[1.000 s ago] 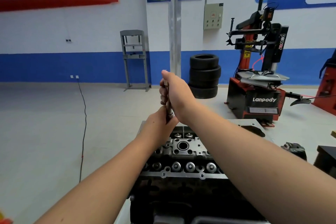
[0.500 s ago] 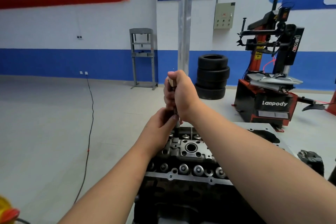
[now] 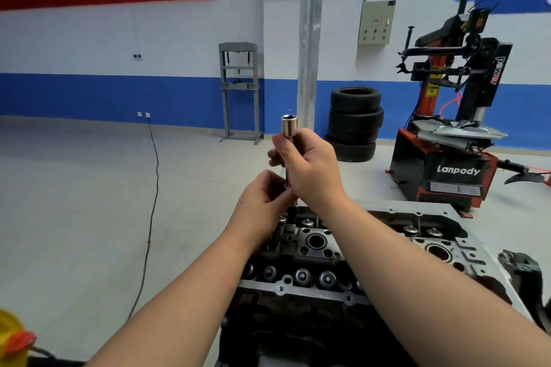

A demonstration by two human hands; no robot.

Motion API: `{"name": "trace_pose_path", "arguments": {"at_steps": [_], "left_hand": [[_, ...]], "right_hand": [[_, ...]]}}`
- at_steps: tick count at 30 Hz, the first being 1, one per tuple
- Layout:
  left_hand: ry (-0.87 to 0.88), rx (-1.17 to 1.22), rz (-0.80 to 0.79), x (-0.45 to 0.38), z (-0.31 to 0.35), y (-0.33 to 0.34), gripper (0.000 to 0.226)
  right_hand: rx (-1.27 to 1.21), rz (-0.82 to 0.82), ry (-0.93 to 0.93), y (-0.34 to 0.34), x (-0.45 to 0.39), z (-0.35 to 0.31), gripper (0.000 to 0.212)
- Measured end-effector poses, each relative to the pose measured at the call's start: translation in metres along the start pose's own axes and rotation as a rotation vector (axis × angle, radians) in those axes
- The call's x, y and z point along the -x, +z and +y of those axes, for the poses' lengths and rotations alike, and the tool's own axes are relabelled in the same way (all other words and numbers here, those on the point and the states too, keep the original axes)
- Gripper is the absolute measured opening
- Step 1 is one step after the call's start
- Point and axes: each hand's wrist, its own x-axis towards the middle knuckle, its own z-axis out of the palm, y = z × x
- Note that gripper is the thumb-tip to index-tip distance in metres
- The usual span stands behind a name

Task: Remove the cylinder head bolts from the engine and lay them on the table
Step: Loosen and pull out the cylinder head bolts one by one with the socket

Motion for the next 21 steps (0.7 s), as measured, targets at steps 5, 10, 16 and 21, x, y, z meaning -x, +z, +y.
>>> {"name": "trace_pose_path", "arguments": {"at_steps": [5,10,16,21], "left_hand": [[-0.021,0.078,-0.127,0.001,-0.005,-0.002,0.024],[0.06,-0.029,-0.08,0.003,0.0,-0.003,0.023],[0.061,-0.047,-0.019,0.006,0.006,-0.001,0.019],[0.015,0.05,-0.031,0.004,0.005,0.0,0.025]], "right_hand": [[-0.048,-0.057,0.024,-0.006,-0.002,-0.001,0.017],[0.248,-0.086,-0.09,-0.006,0.003,0.003,0.018],[0.353,0.062,-0.132,-0.009,0.006,0.005,0.033],[0.267,-0.05,-0.113,-0.007,0.007,0.004,0.027]]}}
